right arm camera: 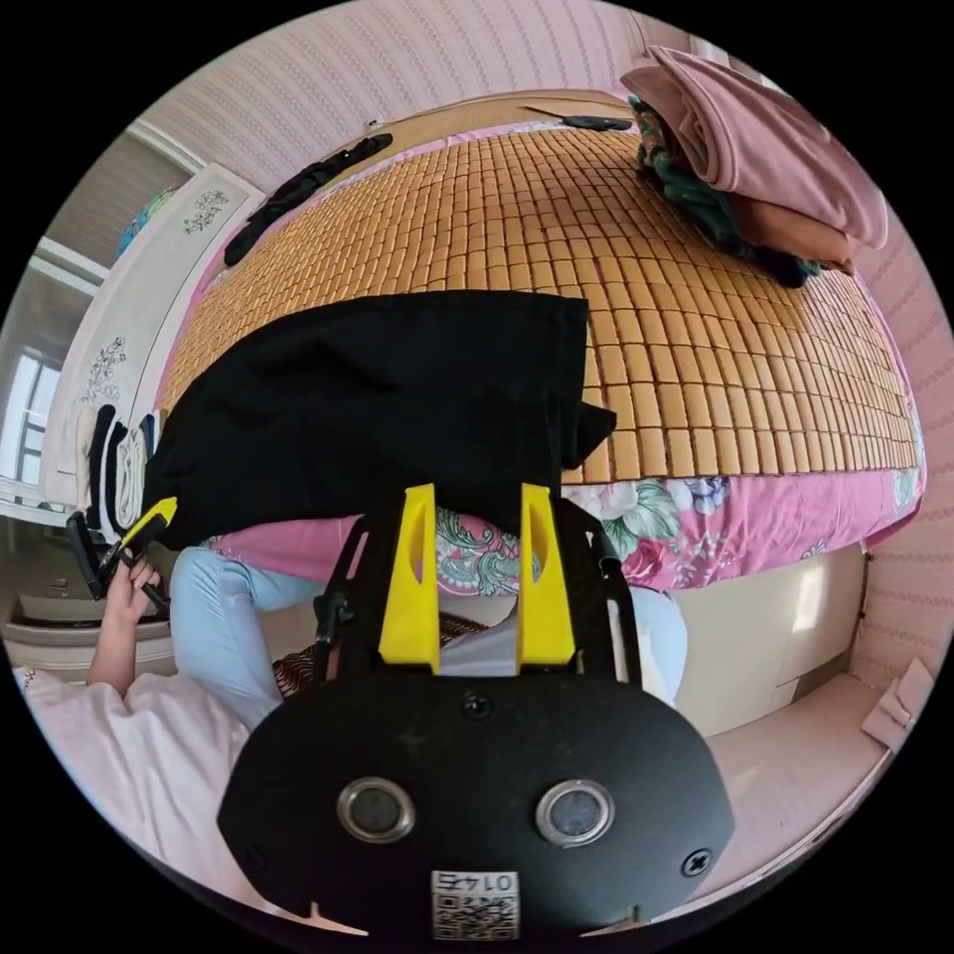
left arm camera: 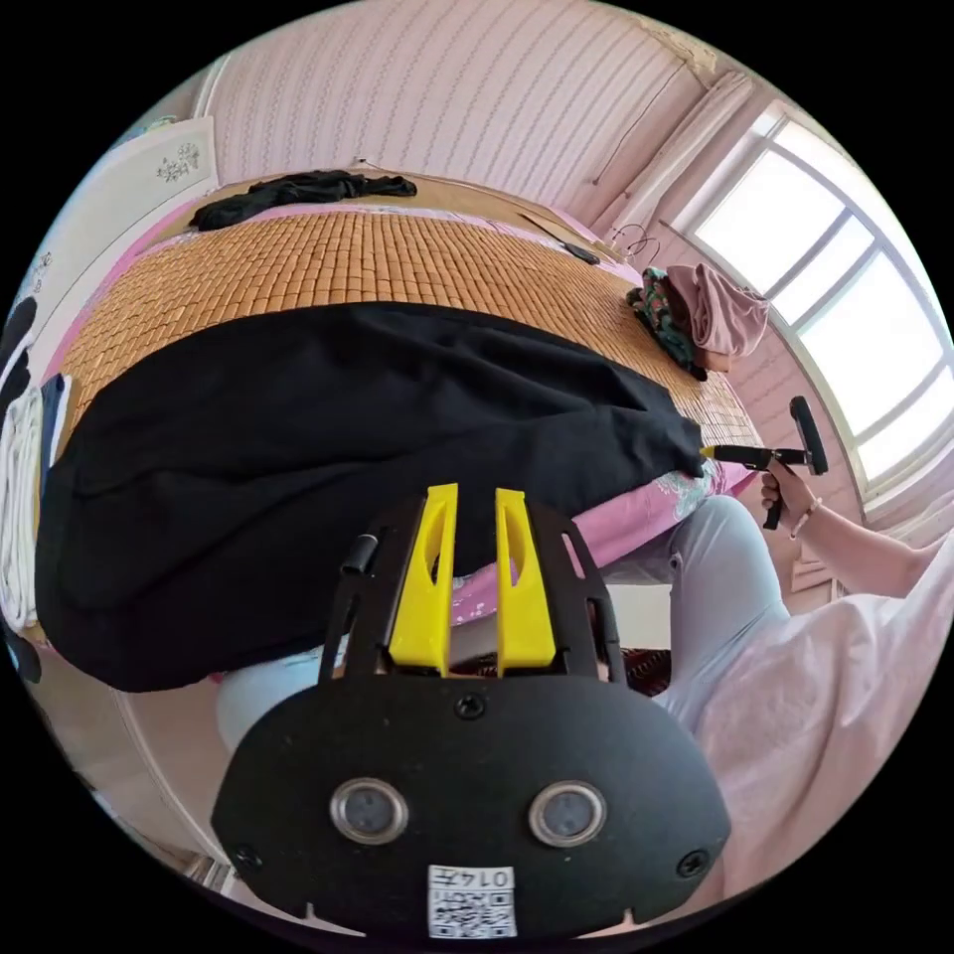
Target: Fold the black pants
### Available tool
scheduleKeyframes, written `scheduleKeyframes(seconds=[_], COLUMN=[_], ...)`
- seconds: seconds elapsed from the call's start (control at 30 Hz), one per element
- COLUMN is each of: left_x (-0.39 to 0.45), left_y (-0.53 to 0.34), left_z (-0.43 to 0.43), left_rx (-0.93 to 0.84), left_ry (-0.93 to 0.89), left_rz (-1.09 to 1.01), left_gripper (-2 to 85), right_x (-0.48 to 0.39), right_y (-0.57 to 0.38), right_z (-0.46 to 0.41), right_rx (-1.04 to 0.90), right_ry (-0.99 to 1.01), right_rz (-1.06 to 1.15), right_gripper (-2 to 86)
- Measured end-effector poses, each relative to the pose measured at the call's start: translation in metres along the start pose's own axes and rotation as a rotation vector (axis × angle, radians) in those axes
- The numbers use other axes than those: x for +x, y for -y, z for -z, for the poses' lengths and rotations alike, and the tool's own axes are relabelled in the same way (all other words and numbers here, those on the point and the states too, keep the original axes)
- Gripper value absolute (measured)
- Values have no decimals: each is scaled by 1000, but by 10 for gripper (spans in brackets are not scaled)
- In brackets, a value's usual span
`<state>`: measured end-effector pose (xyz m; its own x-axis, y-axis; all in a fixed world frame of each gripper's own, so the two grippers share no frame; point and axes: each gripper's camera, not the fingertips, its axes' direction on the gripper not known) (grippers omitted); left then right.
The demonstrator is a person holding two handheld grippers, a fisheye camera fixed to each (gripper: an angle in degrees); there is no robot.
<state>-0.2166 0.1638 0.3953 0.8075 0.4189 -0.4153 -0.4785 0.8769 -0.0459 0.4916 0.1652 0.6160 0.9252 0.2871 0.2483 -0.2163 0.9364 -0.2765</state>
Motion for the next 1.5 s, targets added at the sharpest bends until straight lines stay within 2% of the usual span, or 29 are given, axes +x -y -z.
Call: scheduleKeyframes(seconds=[0.23,0.33,0.37,0.4,0.43,0.5,0.57,0.67,0.77,0.87,0.93,1.0,1.1,1.2,1.3,1.5], left_x=[66,76,79,82,83,86,86,84,89,84,79,76,76,72,70,66], left_y=[32,38,36,35,35,33,32,37,41,39,37,33,29,27,27,25], left_z=[-63,-92,-93,-95,-95,-96,-97,-98,-85,-75,-74,-77,-77,-74,-66,-54], left_rx=[-128,-218,-174,-161,-154,-144,-143,-192,-147,-124,-127,-150,-143,-141,-130,-118], left_ry=[36,101,134,174,180,193,190,123,129,74,44,16,20,7,-4,-12], left_rz=[-217,-241,-264,-292,-310,-320,-319,-304,-324,-318,-304,-297,-308,-291,-300,-322], left_gripper=[83,81,77,73,73,68,55,1,-8,-9,-10,-10,-10,-10,-10,-10], right_x=[27,48,53,59,60,58,55,66,90,117,131,135,136,139,152,186], right_y=[61,89,93,97,100,112,121,140,160,170,163,149,107,57,24,14], right_z=[18,-5,-11,-15,-12,-20,-22,-1,35,63,73,68,42,9,-11,4], right_rx=[137,20,-14,-32,-3,-132,-176,-112,11,122,193,171,65,-86,-169,2], right_ry=[-63,-83,-77,-96,-119,-52,-94,-154,-147,-38,-70,-28,65,46,101,211], right_rz=[-45,-86,-97,-128,-114,-2,79,121,60,-13,-85,-74,-44,-60,-113,-230], right_gripper=[136,132,130,50,6,-3,-7,-9,-8,-4,12,40,79,120,96,81])
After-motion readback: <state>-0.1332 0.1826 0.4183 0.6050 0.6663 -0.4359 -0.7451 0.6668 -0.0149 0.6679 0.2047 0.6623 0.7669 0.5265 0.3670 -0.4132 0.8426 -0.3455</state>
